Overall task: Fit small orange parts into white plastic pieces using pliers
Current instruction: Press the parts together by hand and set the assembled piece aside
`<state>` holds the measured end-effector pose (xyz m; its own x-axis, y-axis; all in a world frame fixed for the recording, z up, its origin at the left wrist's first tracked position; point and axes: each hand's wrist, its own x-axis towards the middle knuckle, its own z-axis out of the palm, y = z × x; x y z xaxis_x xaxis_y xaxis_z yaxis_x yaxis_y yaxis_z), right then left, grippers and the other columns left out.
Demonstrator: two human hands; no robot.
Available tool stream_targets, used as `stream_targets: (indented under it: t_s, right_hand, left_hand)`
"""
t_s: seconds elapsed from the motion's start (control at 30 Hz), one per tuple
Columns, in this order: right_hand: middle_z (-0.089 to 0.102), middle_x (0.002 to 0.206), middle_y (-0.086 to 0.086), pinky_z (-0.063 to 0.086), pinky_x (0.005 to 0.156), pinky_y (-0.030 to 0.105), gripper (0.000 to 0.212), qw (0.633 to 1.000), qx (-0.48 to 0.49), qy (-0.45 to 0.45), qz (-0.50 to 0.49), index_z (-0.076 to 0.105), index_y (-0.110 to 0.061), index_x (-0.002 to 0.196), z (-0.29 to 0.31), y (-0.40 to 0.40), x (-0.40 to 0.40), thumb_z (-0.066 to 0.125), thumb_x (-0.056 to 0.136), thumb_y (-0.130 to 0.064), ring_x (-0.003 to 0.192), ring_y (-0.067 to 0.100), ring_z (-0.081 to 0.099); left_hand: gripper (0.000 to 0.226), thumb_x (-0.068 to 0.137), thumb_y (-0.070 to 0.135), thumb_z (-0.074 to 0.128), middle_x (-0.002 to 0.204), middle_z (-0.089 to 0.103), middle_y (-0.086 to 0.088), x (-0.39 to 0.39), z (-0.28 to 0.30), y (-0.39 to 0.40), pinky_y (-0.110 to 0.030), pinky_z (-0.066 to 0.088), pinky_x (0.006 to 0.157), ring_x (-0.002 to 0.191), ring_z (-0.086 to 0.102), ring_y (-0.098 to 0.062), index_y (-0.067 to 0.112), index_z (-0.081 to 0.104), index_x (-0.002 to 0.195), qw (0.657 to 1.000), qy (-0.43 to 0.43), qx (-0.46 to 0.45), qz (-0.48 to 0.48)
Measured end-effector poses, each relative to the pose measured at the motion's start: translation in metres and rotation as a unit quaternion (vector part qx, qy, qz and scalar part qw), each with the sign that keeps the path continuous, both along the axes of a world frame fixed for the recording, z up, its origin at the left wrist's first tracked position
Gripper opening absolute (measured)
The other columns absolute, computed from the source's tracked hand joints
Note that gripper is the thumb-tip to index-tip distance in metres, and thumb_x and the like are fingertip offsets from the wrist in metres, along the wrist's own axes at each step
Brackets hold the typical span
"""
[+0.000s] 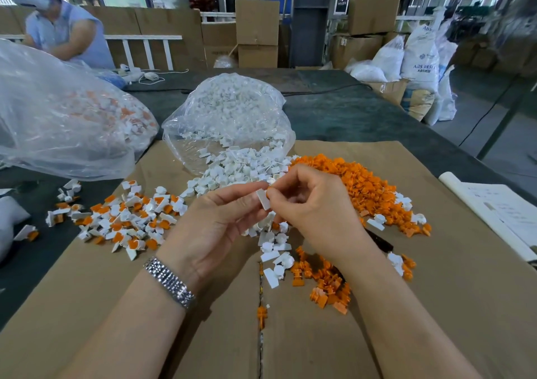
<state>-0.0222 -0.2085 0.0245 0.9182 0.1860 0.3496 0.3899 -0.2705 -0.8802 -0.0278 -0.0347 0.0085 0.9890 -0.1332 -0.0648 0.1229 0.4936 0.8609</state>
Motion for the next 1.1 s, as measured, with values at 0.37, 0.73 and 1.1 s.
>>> stream_targets:
  t_s: [0.37,0.73,1.1]
  right_hand:
    - [0.069,0.09,-0.002,0.054,0.082,0.022,0.029,0.991,0.027,0.019,0.129,0.074,-0.021,0.118,0.01,-0.015,0.002,0.075,0.089,-0.017,0.084,0.009,0.066]
    - [0.072,0.087,0.006,0.057,0.079,0.024,0.023,0.993,0.032,-0.025,0.108,0.076,-0.009,0.11,0.011,-0.013,0.0,0.077,0.087,-0.009,0.081,0.014,0.07]
    - [0.066,0.092,-0.003,0.056,0.08,0.028,0.023,0.987,-0.098,-0.113,0.056,0.075,-0.02,0.109,0.003,-0.01,0.002,0.078,0.088,-0.012,0.087,0.015,0.064]
  left_hand:
    - [0.019,0.081,0.003,0.068,0.092,0.076,-0.014,-0.002,0.004,0.006,-0.021,0.06,0.065,0.074,0.074,-0.016,0.004,0.081,0.094,0.996,0.043,-0.053,-0.064]
    - [0.026,0.074,0.004,0.074,0.101,0.077,-0.017,-0.004,0.006,0.005,-0.02,0.06,0.067,0.082,0.075,-0.017,0.002,0.08,0.099,0.998,0.023,-0.042,-0.04]
    - [0.018,0.076,0.002,0.076,0.105,0.076,-0.022,-0.01,0.011,0.005,-0.026,0.061,0.077,0.097,0.076,-0.026,-0.003,0.079,0.093,0.999,-0.007,0.044,0.011]
